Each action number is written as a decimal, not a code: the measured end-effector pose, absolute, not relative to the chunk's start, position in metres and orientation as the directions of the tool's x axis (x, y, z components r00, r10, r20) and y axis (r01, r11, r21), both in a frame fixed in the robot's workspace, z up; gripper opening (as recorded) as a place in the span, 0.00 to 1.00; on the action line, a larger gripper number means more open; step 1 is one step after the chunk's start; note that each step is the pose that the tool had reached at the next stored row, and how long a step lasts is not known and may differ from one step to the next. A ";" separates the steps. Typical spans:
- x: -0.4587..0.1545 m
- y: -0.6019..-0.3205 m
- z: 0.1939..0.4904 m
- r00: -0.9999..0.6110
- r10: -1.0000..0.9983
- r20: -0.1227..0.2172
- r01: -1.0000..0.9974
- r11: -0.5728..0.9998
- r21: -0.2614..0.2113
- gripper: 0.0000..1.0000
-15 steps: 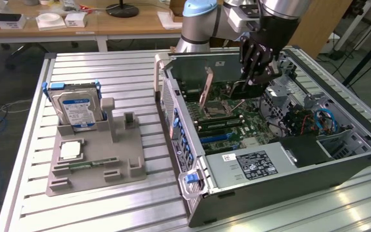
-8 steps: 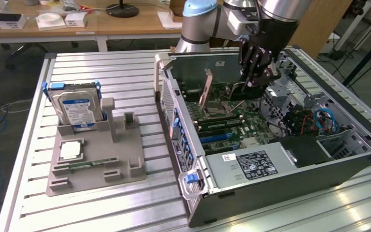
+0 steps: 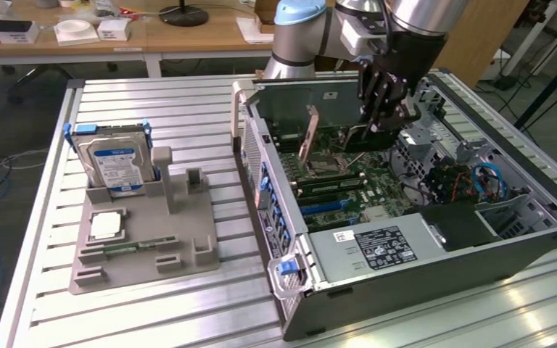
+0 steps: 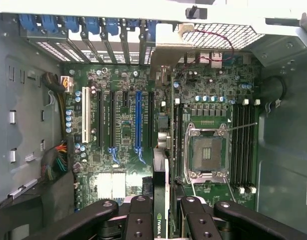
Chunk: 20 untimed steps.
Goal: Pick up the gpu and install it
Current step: 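Insert the gpu into the slot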
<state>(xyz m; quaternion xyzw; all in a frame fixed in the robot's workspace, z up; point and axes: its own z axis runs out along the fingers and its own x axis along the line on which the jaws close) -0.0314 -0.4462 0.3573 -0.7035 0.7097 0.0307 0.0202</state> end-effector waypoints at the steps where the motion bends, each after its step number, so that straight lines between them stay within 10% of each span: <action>1: -0.031 -0.446 0.357 -0.009 -0.997 -0.072 -1.000 0.008 0.015 0.26; 20: -0.031 -0.446 0.346 -0.012 -0.997 -0.072 -1.000 0.011 0.015 0.26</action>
